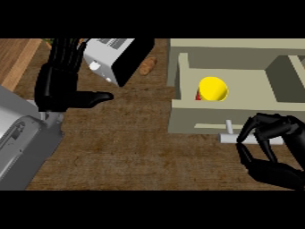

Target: Pick up the cup, place it into the drawer and close the drawer

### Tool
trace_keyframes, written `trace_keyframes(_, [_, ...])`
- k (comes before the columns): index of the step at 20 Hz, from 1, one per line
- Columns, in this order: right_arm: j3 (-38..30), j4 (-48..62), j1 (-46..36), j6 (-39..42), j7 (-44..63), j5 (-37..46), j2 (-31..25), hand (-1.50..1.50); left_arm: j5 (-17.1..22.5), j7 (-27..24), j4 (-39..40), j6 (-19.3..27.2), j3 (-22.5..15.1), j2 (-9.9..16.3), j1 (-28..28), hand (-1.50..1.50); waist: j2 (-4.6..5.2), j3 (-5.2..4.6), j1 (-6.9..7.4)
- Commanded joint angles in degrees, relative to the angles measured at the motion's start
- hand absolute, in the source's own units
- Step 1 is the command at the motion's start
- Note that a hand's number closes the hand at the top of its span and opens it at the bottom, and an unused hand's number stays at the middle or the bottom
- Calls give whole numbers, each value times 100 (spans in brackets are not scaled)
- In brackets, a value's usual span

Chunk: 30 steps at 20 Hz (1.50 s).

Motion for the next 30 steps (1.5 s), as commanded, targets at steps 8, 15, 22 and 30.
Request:
trace_keyframes(8, [1182, 1479, -285, -775, -1176, 2833, -286, 150, 361, -182, -753, -1202, 719, 876, 1646, -150, 23, 0, 19])
trace_keyframes(15, [1254, 3377, -1178, -1265, -1565, 3467, 182, -150, -59, -526, -554, -1571, 962, 493, 2078, -150, 32, 1, -86])
trace_keyframes(22, [1141, 5046, -1941, -1592, -1794, 3945, 445, -150, 14, -435, -640, -2277, 1457, 667, 2582, -150, 33, 1, -73])
trace_keyframes(30, [268, 7813, -3599, -2000, -2840, 3770, 551, -150, -143, -310, -351, -2533, 1808, 516, 2384, -150, 70, 5, -27])
